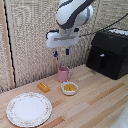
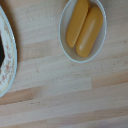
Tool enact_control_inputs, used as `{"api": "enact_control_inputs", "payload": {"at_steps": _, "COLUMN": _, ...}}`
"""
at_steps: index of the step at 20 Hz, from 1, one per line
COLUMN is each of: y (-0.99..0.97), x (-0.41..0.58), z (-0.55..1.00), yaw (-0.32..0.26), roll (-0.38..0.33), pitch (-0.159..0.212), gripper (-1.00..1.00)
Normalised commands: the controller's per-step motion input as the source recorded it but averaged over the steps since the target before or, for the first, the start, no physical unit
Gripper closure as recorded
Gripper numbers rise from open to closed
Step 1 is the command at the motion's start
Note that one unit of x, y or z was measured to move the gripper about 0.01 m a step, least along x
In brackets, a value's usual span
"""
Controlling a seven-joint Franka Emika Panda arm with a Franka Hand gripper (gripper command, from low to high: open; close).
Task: Please focus on the pink mug and carefully direct your gripper towards it. Gently take hold of the pink mug using your grasping instrument. Exercise caution as you elevate the pink mug off the tabletop. Shift the pink mug so it is above the white platter. With precision, slowly place the pink mug onto the white platter.
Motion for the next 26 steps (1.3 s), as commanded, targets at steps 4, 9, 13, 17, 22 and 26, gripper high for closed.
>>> {"api": "enact_control_inputs", "payload": {"at_steps": 4, "y": -0.68, "x": 0.571, "z": -0.09, "yaw": -0.007, "roll": 0.039, "pitch": 0.047, "gripper": -1.0}}
{"api": "enact_control_inputs", "payload": {"at_steps": 9, "y": -0.69, "x": 0.488, "z": -0.08, "yaw": 0.017, "roll": 0.049, "pitch": 0.039, "gripper": -1.0}}
{"api": "enact_control_inputs", "payload": {"at_steps": 13, "y": -0.71, "x": 0.329, "z": -0.13, "yaw": 0.098, "roll": 0.05, "pitch": 0.031, "gripper": -1.0}}
{"api": "enact_control_inputs", "payload": {"at_steps": 17, "y": -0.64, "x": 0.327, "z": -0.16, "yaw": 0.133, "roll": 0.048, "pitch": 0.034, "gripper": -1.0}}
{"api": "enact_control_inputs", "payload": {"at_steps": 22, "y": -0.43, "x": 0.375, "z": -0.14, "yaw": 0.051, "roll": 0.018, "pitch": 0.061, "gripper": -1.0}}
{"api": "enact_control_inputs", "payload": {"at_steps": 26, "y": -0.17, "x": 0.458, "z": -0.13, "yaw": -0.038, "roll": 0.0, "pitch": 0.073, "gripper": -1.0}}
